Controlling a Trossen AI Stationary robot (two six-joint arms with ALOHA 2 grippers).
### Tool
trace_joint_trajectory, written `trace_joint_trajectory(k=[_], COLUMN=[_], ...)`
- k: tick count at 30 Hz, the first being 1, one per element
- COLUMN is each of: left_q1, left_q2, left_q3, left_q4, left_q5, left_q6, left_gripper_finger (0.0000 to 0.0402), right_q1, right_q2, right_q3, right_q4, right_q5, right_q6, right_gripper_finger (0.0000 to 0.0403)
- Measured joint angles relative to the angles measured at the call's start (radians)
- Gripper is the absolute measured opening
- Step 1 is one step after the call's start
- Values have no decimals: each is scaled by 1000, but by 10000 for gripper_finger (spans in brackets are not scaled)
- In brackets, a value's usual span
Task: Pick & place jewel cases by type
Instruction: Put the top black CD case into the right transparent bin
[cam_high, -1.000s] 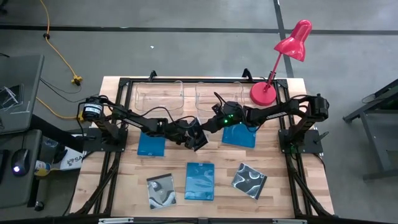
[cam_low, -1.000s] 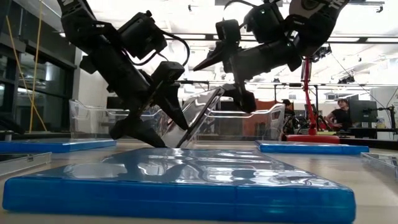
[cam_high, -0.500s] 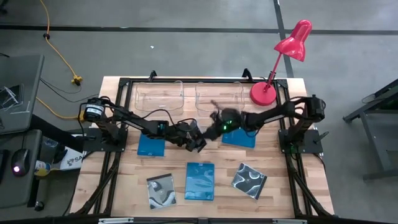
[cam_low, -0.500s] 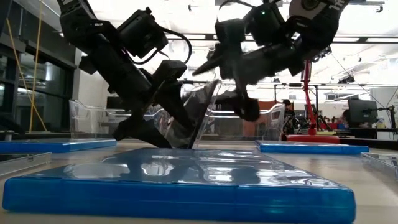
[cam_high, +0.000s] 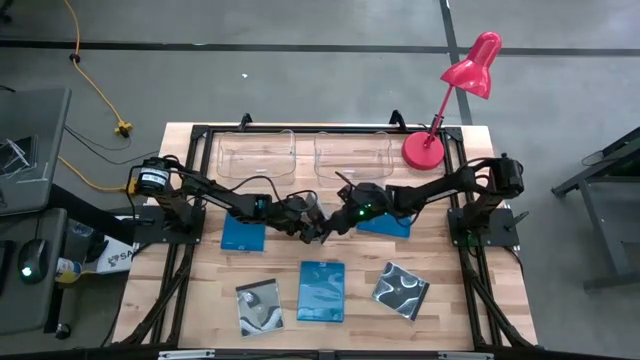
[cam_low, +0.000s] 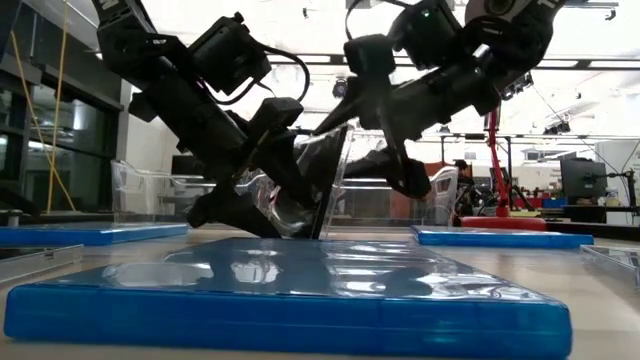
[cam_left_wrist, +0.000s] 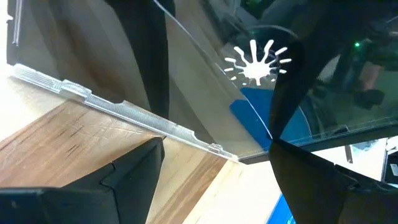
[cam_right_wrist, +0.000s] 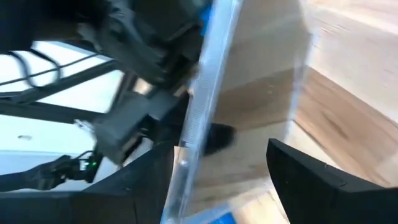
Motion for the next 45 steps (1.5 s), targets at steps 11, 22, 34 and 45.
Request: trace_joint_trajectory(k=[11, 22, 34, 45], left_q1=[0, 0, 0, 0], left_q2=[-1, -1, -2, -2], left_q3=[-1, -1, -2, -2], left_q4=[-4, -4, -4, -3], left_q5=[18, 19, 8, 7], left_q6=[34, 34, 33, 70], left_gripper_finger=[291, 291, 291, 291], right_q1=[-2, 14, 37, 36], right_q2=[-2, -3, -3, -4], right_q3=[1, 2, 3, 3], right_q4=[-89, -129, -156, -159], right_q5=[29, 30, 37, 36], right_q6=[24, 58, 62, 62], right_gripper_finger=[228, 169, 100, 41])
